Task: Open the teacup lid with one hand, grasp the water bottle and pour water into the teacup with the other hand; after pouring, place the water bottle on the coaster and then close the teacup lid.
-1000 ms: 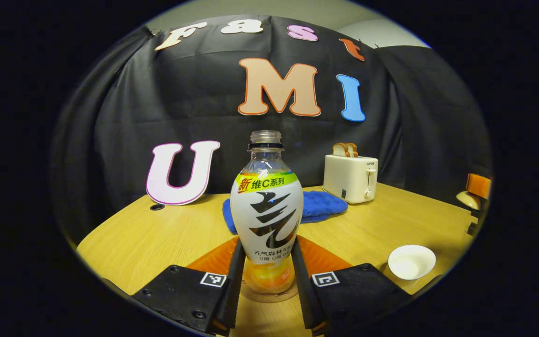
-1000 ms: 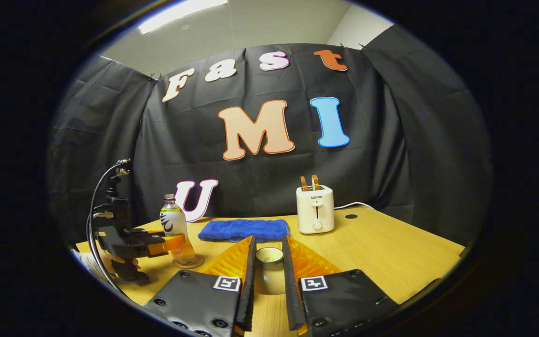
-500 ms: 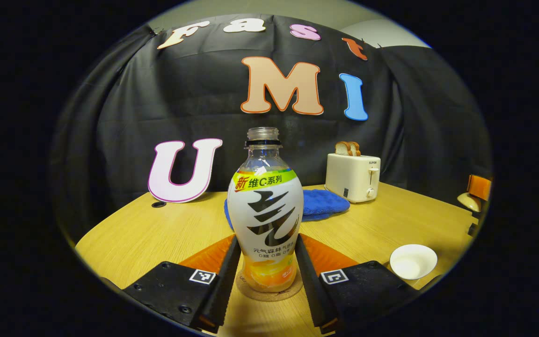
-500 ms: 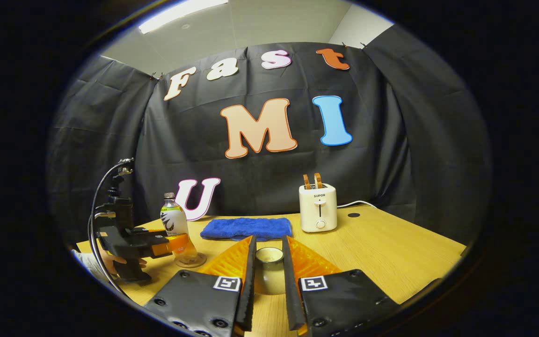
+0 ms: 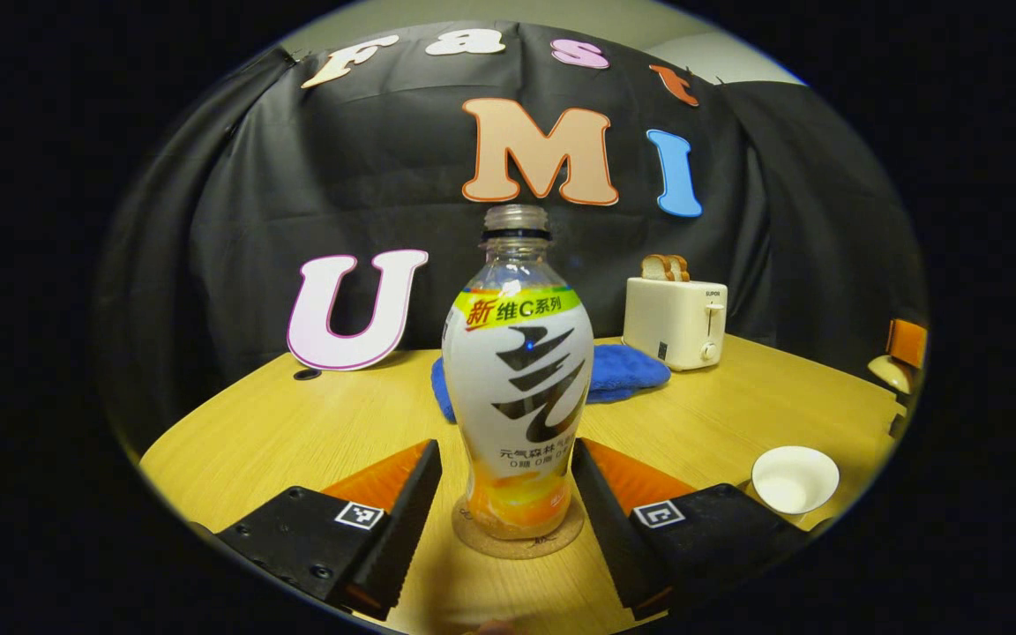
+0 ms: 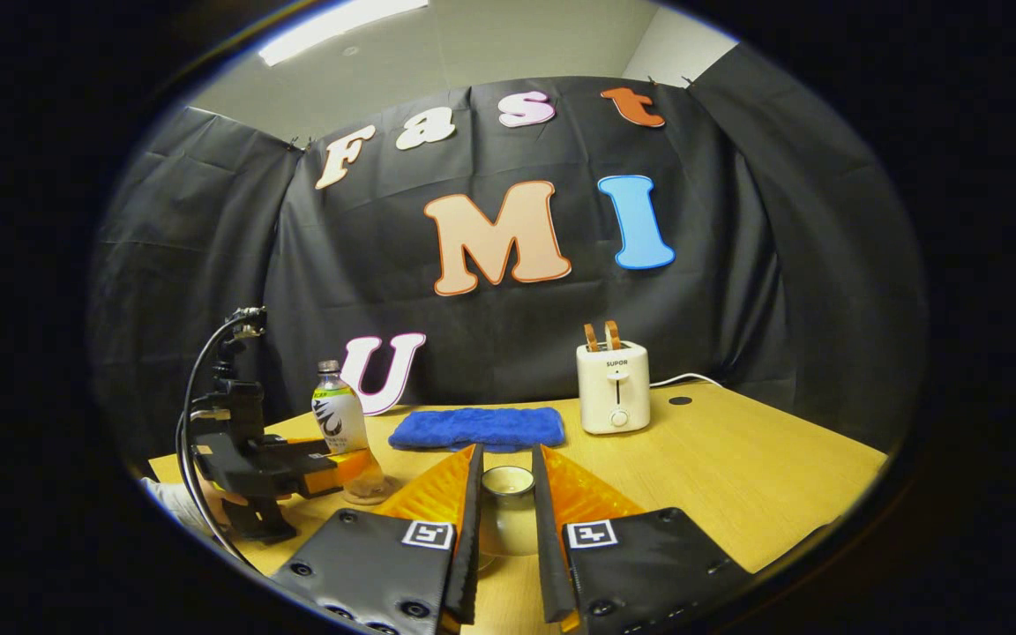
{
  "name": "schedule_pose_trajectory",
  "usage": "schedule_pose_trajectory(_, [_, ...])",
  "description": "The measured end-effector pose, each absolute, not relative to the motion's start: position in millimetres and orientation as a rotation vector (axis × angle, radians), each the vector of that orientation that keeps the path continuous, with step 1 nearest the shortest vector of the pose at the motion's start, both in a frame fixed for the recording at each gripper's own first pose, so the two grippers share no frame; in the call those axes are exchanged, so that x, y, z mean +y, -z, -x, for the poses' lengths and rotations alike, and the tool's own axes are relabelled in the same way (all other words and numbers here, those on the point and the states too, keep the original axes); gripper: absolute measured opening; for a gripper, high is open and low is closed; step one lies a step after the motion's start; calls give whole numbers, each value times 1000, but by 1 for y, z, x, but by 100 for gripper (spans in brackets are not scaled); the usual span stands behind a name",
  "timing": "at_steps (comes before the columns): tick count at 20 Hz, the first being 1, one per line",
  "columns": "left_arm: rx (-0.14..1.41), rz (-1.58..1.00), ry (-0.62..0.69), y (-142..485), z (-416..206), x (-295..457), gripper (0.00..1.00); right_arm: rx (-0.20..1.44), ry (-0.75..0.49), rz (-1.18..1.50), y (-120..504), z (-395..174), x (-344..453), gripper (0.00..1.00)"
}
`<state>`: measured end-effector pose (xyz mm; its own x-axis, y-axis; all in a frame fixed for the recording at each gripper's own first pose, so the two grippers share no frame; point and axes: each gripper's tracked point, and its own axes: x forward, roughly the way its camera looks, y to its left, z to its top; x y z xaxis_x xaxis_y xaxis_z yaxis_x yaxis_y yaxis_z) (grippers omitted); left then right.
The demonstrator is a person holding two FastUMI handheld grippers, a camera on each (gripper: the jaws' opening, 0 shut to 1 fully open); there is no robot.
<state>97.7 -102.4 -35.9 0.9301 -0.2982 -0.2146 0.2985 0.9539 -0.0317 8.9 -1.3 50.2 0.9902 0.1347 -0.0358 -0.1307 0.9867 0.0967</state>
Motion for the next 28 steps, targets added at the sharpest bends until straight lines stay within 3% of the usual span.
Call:
schedule_pose_trajectory(4, [207, -17, 306, 31, -91, -99, 87, 70, -174, -103, -35, -15, 17, 34])
schedule_pose_trajectory(14, [124, -51, 258, 7, -61, -65, 88, 107, -252, -93, -7, -31, 66, 33])
schedule_pose_trajectory(25, [93, -27, 215, -1, -38, -36, 88, 153, -226, -40, 23, -40, 75, 34])
schedule_pose_trajectory(28, [86, -22, 211, -3, -34, -34, 88, 146, -216, -34, 24, -43, 75, 30])
